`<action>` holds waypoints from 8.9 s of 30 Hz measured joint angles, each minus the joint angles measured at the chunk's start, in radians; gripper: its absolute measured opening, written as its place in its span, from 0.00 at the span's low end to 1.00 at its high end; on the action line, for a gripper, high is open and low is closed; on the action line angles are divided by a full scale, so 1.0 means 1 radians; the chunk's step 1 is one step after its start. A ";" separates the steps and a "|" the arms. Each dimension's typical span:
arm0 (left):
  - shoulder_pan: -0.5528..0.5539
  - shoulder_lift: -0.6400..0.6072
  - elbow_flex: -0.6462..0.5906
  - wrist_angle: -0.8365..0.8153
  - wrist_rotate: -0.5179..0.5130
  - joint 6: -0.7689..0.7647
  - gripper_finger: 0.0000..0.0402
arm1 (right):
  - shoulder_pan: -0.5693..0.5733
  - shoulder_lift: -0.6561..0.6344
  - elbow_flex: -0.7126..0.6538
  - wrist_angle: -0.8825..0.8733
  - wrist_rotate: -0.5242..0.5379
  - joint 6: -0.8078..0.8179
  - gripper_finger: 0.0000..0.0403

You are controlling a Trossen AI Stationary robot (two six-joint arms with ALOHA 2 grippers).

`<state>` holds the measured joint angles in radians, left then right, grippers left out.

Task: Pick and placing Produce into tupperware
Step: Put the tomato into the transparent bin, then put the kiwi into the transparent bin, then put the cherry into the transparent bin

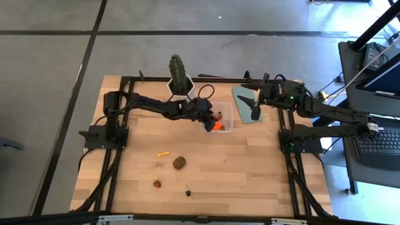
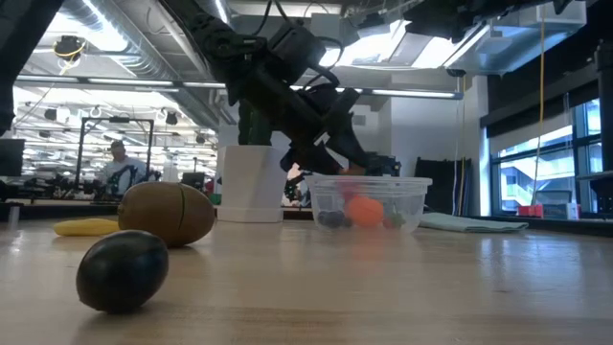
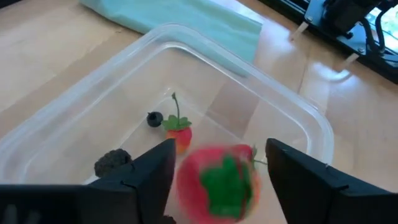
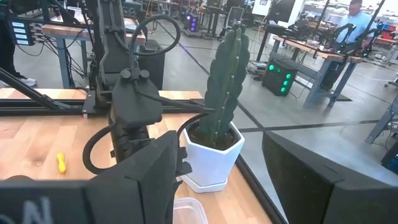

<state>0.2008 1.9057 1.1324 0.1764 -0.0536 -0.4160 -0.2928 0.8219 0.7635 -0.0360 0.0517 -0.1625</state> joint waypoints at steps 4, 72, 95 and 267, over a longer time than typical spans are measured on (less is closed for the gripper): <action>0.000 0.000 0.000 0.001 0.013 0.007 0.68 | 0.000 0.000 0.000 0.000 0.000 0.000 0.59; -0.542 -0.048 0.292 -1.187 0.021 -0.641 0.71 | 0.046 0.105 0.000 0.011 -0.002 0.234 0.59; -0.537 0.083 0.292 -1.185 0.009 -0.618 0.71 | 0.049 0.092 0.000 0.011 -0.002 0.235 0.59; -0.518 -0.021 0.376 -1.022 -0.089 0.068 0.59 | 0.045 0.067 0.000 0.064 0.001 0.161 0.59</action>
<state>-0.3173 1.8847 1.5085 -0.8459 -0.1430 -0.3477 -0.2481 0.8886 0.7635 0.0276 0.0525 -0.0018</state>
